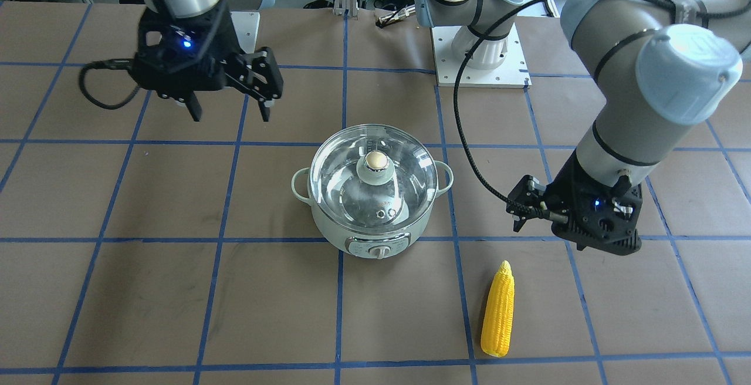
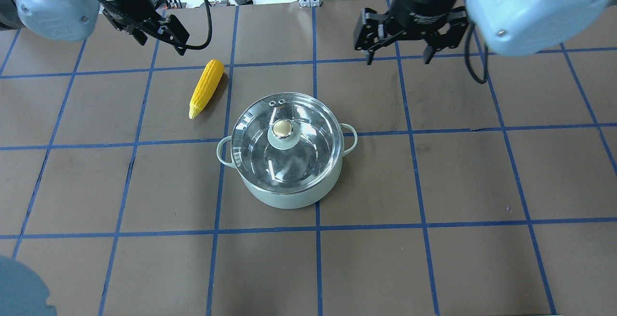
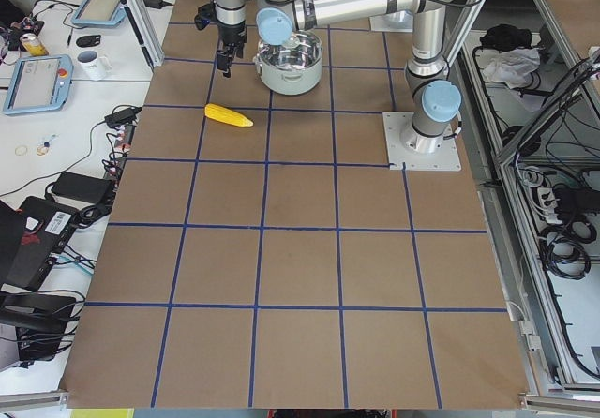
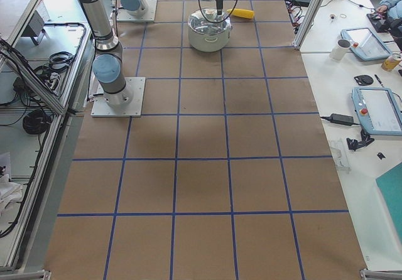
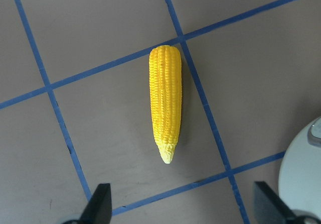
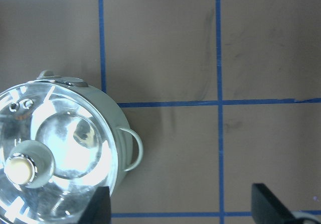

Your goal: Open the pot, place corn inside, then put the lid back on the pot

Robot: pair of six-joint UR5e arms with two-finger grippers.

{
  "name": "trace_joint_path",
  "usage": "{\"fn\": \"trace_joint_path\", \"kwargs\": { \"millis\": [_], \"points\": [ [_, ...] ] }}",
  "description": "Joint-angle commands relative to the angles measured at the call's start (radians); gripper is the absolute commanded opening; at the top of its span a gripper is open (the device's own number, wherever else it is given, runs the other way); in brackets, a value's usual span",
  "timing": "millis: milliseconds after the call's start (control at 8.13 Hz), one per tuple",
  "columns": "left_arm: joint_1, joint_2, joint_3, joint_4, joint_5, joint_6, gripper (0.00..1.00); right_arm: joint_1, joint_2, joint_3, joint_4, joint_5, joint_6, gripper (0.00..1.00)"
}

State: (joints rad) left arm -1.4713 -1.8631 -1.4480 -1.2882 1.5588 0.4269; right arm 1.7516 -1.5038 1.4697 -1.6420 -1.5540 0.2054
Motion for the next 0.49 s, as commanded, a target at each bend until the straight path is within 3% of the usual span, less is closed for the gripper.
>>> {"fn": "trace_joint_path", "kwargs": {
  "millis": [0,123,369],
  "points": [
    [0.003,-0.137,-0.002,0.117,-0.025,0.012,1.0,0.164,0.103,0.009,-0.123,0.002,0.178,1.0],
    [0.003,-0.174,-0.002,0.131,-0.073,0.015,1.0,0.207,0.134,0.03,-0.174,0.014,0.233,1.0],
    [0.005,-0.259,-0.002,0.211,-0.08,0.019,1.0,0.282,0.189,0.072,-0.29,0.029,0.31,1.0]
  ]
}}
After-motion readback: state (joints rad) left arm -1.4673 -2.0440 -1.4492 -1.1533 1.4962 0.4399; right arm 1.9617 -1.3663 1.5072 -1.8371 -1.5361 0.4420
